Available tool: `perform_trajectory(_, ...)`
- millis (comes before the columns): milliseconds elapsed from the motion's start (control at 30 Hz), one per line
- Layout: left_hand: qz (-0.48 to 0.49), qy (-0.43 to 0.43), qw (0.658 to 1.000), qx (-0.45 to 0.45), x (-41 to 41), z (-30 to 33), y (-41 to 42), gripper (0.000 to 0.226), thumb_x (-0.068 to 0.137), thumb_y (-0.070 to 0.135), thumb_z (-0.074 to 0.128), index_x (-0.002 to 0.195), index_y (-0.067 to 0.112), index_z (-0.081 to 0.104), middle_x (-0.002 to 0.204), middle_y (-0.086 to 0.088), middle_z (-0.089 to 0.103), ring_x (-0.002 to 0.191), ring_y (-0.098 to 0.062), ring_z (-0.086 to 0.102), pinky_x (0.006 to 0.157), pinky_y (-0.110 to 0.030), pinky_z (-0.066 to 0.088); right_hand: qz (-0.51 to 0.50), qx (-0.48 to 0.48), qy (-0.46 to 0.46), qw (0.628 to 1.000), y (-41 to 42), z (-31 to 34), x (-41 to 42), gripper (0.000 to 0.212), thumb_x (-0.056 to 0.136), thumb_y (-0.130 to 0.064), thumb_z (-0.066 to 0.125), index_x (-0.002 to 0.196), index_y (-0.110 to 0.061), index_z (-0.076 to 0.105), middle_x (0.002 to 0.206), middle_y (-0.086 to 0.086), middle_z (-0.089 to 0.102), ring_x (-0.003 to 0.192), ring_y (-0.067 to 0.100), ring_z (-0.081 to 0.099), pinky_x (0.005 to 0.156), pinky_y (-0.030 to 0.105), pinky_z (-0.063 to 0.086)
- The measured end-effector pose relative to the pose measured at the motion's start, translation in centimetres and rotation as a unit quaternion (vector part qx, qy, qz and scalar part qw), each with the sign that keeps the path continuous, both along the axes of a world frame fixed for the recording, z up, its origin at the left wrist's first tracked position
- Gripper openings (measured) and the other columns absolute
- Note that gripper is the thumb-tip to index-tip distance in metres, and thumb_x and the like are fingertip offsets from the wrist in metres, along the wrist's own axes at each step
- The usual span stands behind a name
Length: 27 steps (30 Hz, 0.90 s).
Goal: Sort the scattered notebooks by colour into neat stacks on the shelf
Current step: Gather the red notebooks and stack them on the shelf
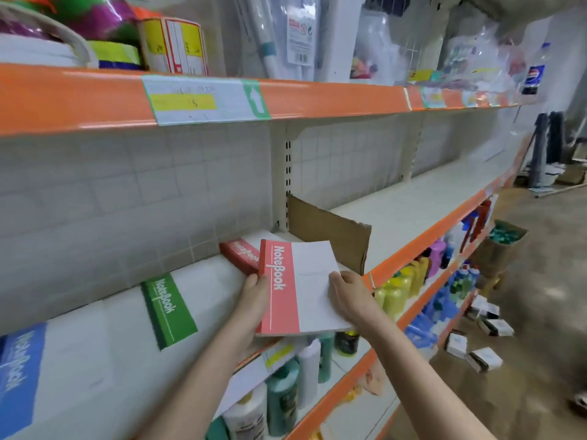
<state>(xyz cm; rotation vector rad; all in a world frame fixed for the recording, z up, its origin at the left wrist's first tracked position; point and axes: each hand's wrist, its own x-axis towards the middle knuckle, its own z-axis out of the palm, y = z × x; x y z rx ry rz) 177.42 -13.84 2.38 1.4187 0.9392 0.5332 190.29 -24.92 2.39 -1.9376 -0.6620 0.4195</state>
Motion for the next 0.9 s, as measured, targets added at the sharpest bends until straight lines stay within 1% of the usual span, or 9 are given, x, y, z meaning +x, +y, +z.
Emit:
perform_trajectory(133, 0.064, -0.020, 0.998, 0.002, 2.3, 0.4, 1.3, 0.032, 0.100, 0.028, 0.042, 0.117, 0.006, 0.056, 0.109, -0.017, 0.067, 0.096, -0.032, 0.066, 0.088, -0.042, 0.054, 0.079, -0.028, -0.004, 0.996, 3.1, 0.5, 3.9, 0.041, 0.100, -0.024, 0.032, 0.111, 0.006, 0.056, 0.105, 0.021, 0.060, 0.088, 0.025, 0.053, 0.069, 0.030, 0.034)
perform_trajectory(200, 0.088, -0.020, 0.996, -0.003, 3.3, 0.5, 1.6, 0.034, 0.101, 0.029, 0.041, 0.119, 0.004, 0.055, 0.111, -0.019, 0.067, 0.098, -0.034, 0.066, 0.089, -0.043, 0.053, 0.126, -0.016, 0.019, 0.992, 4.1, 0.7, 5.4, 0.041, 0.100, -0.023, 0.032, 0.102, 0.010, 0.056, 0.093, 0.017, 0.056, 0.080, 0.022, 0.049, 0.067, 0.030, 0.034)
perform_trajectory(267, 0.108, -0.018, 0.994, -0.006, 3.9, 0.6, 1.8, 0.036, 0.101, 0.031, 0.041, 0.119, 0.005, 0.056, 0.108, -0.018, 0.068, 0.095, -0.033, 0.067, 0.086, -0.041, 0.054, 0.162, -0.014, 0.029, 0.986, 5.1, 0.9, 6.6, 0.035, 0.100, -0.021, 0.031, 0.088, 0.004, 0.053, 0.086, 0.013, 0.046, 0.076, 0.019, 0.045, 0.064, 0.029, 0.031)
perform_trajectory(367, 0.142, -0.017, 0.990, -0.007, 4.5, 0.6, 1.9, 0.036, 0.102, 0.031, 0.038, 0.113, 0.005, 0.060, 0.099, -0.014, 0.071, 0.088, -0.030, 0.069, 0.081, -0.037, 0.055, 0.200, -0.019, 0.018, 0.979, 6.5, 1.2, 8.3, 0.025, 0.100, -0.021, 0.032, 0.086, -0.007, 0.049, 0.084, 0.012, 0.043, 0.074, 0.019, 0.043, 0.063, 0.028, 0.030)
perform_trajectory(500, 0.181, -0.010, 0.983, -0.006, 5.0, 0.5, 2.4, 0.036, 0.103, 0.026, 0.034, 0.099, 0.007, 0.064, 0.081, -0.005, 0.072, 0.074, -0.019, 0.069, 0.065, -0.029, 0.052, 0.245, -0.025, 0.028, 0.969, 8.1, 1.3, 9.8, 0.035, 0.100, -0.021, 0.033, 0.095, 0.004, 0.057, 0.086, 0.011, 0.046, 0.076, 0.019, 0.044, 0.064, 0.029, 0.032)
perform_trajectory(633, 0.213, -0.001, 0.977, -0.008, 5.2, 0.7, 3.0, 0.033, 0.102, 0.021, 0.038, 0.090, 0.006, 0.064, 0.088, -0.014, 0.071, 0.079, -0.028, 0.068, 0.084, -0.040, 0.053, 0.280, -0.048, 0.011, 0.959, 9.8, 1.2, 10.6, 0.036, 0.100, -0.023, 0.031, 0.096, 0.004, 0.054, 0.087, 0.017, 0.048, 0.076, 0.019, 0.044, 0.057, 0.027, 0.032)
perform_trajectory(700, 0.222, 0.002, 0.975, -0.008, 5.4, 0.7, 3.2, 0.033, 0.101, 0.020, 0.039, 0.088, 0.005, 0.065, 0.087, -0.015, 0.071, 0.082, -0.031, 0.068, 0.088, -0.043, 0.051, 0.291, -0.053, -0.008, 0.955, 10.8, 1.1, 11.1, 0.042, 0.101, -0.024, 0.031, 0.111, 0.011, 0.052, 0.102, 0.030, 0.057, 0.078, 0.023, 0.050, 0.055, 0.026, 0.033)
perform_trajectory(767, 0.235, 0.001, 0.972, -0.003, 5.7, 0.6, 3.5, 0.031, 0.100, 0.017, 0.042, 0.087, 0.001, 0.065, 0.089, -0.019, 0.071, 0.085, -0.034, 0.068, 0.089, -0.047, 0.051, 0.298, -0.054, -0.018, 0.953, 11.8, 1.0, 11.6, 0.043, 0.101, -0.024, 0.032, 0.118, 0.011, 0.049, 0.117, 0.031, 0.054, 0.088, 0.033, 0.058, 0.053, 0.025, 0.033)
perform_trajectory(900, 0.282, 0.019, 0.958, 0.044, 6.4, 0.0, 4.4, 0.030, 0.097, 0.013, 0.046, 0.097, -0.013, 0.060, 0.094, -0.027, 0.069, 0.086, -0.038, 0.067, 0.083, -0.048, 0.052, 0.310, -0.054, -0.037, 0.948, 14.0, 0.7, 12.3, 0.041, 0.100, -0.023, 0.035, 0.105, 0.013, 0.054, 0.087, 0.017, 0.051, 0.075, 0.020, 0.047, 0.055, 0.027, 0.032)
